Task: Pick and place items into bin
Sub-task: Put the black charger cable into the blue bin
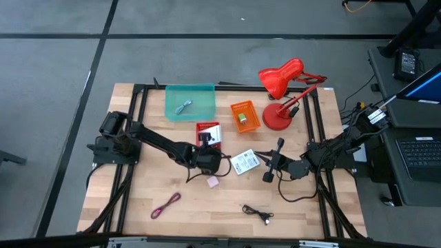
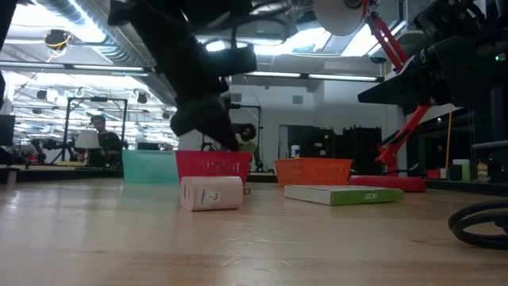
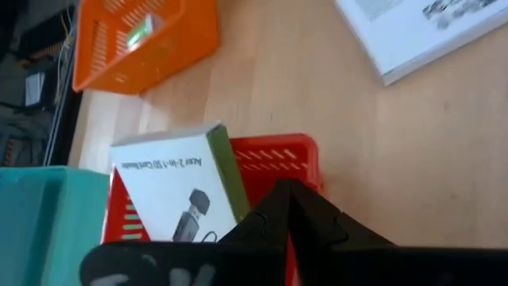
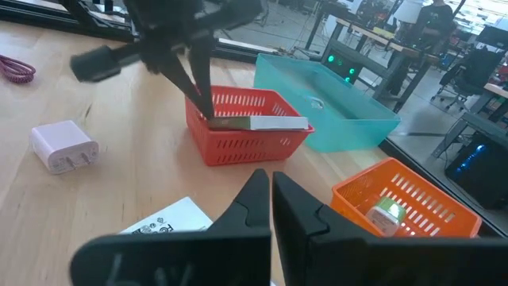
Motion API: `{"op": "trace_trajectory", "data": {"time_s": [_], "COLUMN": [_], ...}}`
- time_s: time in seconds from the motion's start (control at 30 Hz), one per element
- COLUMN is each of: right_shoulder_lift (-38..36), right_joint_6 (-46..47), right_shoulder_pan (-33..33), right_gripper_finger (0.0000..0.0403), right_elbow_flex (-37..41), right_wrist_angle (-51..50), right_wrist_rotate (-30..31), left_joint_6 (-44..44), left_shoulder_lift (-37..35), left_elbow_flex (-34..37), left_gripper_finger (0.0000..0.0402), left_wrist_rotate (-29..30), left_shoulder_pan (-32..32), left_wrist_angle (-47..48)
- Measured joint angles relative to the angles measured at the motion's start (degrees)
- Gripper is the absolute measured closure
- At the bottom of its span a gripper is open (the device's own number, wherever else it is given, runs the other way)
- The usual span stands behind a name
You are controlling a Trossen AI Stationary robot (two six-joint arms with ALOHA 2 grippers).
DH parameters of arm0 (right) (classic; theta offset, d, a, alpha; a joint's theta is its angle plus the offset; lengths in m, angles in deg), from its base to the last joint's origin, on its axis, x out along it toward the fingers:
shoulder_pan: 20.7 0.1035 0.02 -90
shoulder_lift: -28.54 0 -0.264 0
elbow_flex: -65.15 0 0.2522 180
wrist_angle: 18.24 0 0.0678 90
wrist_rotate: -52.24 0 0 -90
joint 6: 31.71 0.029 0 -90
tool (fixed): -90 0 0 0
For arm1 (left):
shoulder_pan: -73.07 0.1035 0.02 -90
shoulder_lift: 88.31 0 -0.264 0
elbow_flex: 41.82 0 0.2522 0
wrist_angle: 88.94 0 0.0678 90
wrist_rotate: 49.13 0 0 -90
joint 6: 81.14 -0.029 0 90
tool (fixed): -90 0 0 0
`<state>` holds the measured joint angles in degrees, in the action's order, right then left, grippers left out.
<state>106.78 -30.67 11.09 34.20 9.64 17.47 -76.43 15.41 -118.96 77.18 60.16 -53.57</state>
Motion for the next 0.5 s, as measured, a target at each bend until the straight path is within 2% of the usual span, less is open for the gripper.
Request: {"op": "trace_trajectory", "data": {"time_s": [0.23,0.5], "right_shoulder_lift": [0.00,0.00], "right_joint_6": [0.09,0.22], "right_shoulder_pan": [0.00,0.00], "right_gripper_finger": [0.0403,0.0403], "right_elbow_flex": [0.00,0.00], "right_wrist_angle": [0.04,0.59], "right_wrist_rotate": [0.02,-0.09], "left_joint_6": [-3.38,-8.09], "left_shoulder_lift": [-5.23,-16.69], "left_elbow_flex": [0.00,1.66], "left_gripper_finger": [0.0400,0.0400], "left_wrist_rotate": [3.09,2.92], "left_shoulder_pan": [-2.04,-6.24], "left_wrist_angle": [-0.05,-1.13]}}
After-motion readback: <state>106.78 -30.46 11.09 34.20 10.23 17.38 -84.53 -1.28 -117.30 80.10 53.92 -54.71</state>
